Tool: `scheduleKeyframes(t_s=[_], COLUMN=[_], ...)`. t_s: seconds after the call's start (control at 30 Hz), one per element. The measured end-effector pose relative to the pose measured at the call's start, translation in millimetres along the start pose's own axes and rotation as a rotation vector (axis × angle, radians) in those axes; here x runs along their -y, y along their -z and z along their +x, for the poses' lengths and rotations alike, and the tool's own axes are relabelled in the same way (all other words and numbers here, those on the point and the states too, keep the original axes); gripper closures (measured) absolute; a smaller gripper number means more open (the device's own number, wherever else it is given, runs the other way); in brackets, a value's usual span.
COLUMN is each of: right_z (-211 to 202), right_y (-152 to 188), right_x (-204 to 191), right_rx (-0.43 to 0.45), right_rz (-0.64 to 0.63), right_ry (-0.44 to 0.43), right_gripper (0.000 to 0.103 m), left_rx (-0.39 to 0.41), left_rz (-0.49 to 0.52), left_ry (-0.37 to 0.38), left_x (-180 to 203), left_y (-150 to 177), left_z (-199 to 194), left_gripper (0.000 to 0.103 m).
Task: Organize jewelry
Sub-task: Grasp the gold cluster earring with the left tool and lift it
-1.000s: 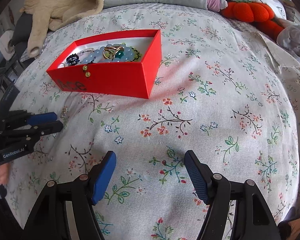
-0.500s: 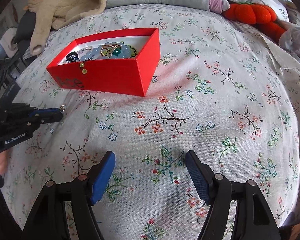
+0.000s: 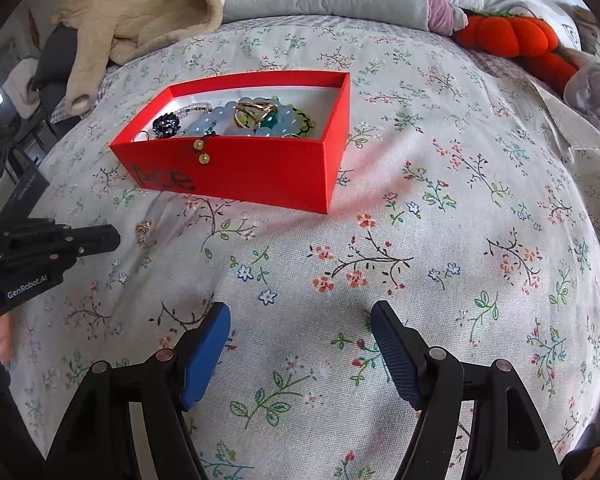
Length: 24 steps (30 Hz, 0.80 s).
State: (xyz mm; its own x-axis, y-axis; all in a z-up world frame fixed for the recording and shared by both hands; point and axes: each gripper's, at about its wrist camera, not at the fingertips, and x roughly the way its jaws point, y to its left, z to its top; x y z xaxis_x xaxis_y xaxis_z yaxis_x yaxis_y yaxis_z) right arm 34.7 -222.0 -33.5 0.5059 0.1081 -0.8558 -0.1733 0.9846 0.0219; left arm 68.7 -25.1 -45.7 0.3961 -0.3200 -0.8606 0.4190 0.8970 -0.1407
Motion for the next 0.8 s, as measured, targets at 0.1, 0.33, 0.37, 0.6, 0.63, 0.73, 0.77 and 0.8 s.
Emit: scheduleKeyframes(t_s=[0.1,0.33,0.37,0.6,0.63,0.73,0.77,0.8], right_z=[1.7,2.8,2.0,-3.6,-4.1,-4.8,-4.6,-4.2], right_y=[-1.0,4.0,4.3,-0.3,-0.7,-0.5,-0.3,0.0], right_x=[-6.7,-9.5,-8.2,2.4,2.3,0.1,-0.8,-1.9], right_rx=[0.003,-0.004,-0.002,0.018,0.020,0.022,0.021,0.020], right_rz=[-0.012,-0.026,-0.025,0.008,0.009,0.004,-0.001,-0.005], right_ry=[-0.006,-0.008,-0.007,-0.010,-0.011,-0.016,-0.017,-0.019], right_gripper=[0.029,0.029,0.029,0.029,0.029,0.029,0.029,0.029], left_rx=[-0.006,0.000,0.000,0.008,0.005,-0.010,-0.011,-0.009], left_rz=[0.022,0.081,0.085,0.117,0.115,0.130,0.141,0.147], left_ry=[-0.020,-0.026,-0.021,0.004,0.010,0.031,0.030,0.030], left_x=[3.7,11.2,12.6,26.4,26.2,25.8,26.0,25.8], left_y=[-2.6,-14.6,-15.6,-18.8,-19.0,-18.2,-17.7,-16.7], left_z=[8.9,18.4,19.0,21.5,21.0,19.4,19.2,18.9], left_gripper=[0.093,0.093,0.093,0.092,0.092,0.090,0.089,0.089])
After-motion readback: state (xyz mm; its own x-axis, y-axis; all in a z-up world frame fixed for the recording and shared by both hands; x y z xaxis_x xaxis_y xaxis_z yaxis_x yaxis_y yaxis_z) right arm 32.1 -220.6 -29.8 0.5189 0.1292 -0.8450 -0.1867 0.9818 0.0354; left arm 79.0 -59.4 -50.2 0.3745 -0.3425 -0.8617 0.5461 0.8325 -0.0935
